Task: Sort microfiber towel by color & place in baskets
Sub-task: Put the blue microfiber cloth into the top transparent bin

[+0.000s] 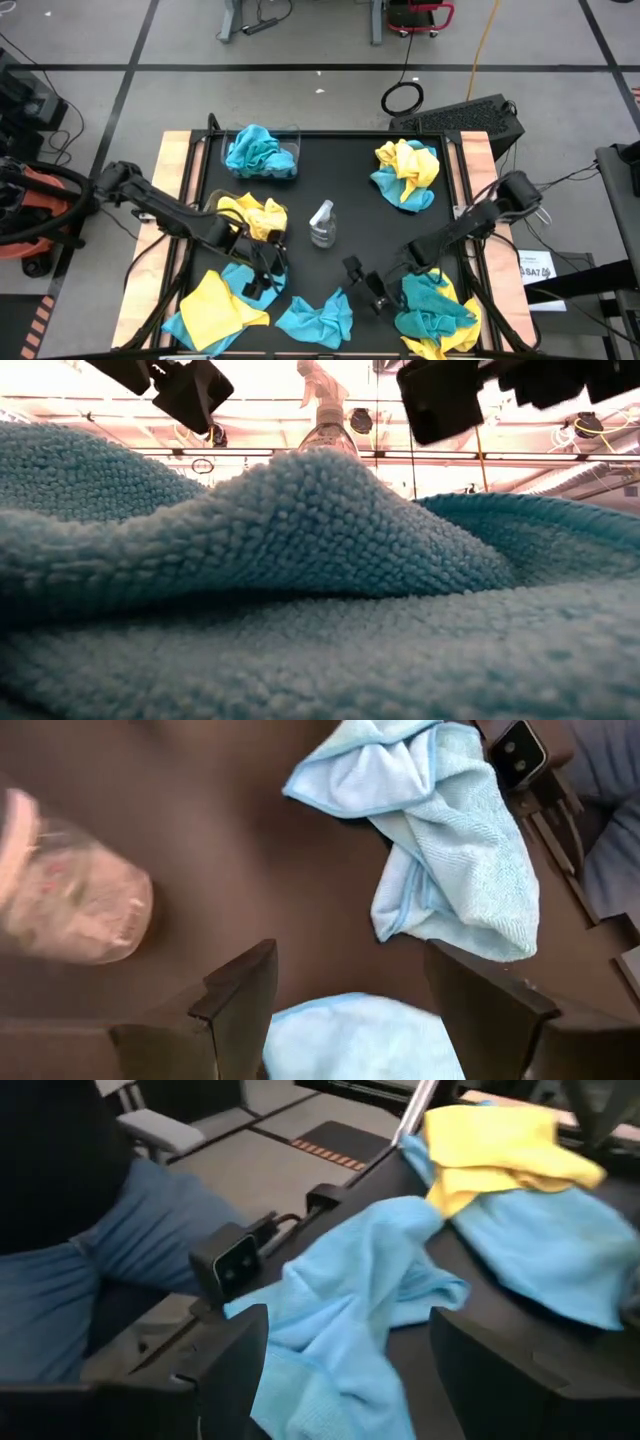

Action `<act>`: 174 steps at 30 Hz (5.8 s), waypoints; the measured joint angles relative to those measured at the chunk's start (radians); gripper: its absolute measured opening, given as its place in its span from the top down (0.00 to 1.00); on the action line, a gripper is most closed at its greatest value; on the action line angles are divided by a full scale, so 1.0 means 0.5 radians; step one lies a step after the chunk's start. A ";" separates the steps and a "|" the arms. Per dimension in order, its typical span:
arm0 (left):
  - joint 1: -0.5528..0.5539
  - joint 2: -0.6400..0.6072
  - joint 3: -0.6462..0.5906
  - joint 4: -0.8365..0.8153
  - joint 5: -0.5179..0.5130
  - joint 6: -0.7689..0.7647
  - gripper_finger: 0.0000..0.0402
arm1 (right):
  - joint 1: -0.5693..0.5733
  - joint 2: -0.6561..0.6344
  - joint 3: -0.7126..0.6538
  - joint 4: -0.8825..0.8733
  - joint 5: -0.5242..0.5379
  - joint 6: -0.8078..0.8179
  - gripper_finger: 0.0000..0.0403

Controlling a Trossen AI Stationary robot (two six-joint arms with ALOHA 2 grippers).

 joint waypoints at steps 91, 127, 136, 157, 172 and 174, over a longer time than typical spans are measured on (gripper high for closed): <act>-0.115 0.375 -0.001 1.522 -0.513 -0.253 0.08 | 0.147 -0.184 0.483 -0.254 1.112 -1.109 0.99; -0.226 -0.053 0.702 -0.055 -1.431 0.277 0.99 | 0.524 -0.296 0.484 -1.219 1.547 -0.245 0.81; -0.149 -0.117 0.948 -0.632 -1.951 0.268 0.99 | 0.579 -0.296 0.483 -1.373 1.551 0.017 0.69; 0.635 -0.259 0.990 -1.240 -2.108 0.317 0.99 | 0.603 -0.295 0.483 -1.473 1.551 0.202 0.68; 1.403 -0.206 0.990 -1.334 -1.882 0.315 0.97 | 0.603 -0.294 0.483 -1.465 1.552 0.255 0.68; 1.478 -0.177 0.990 -1.335 -1.815 0.315 0.97 | 0.603 -0.293 0.483 -1.465 1.552 0.255 0.68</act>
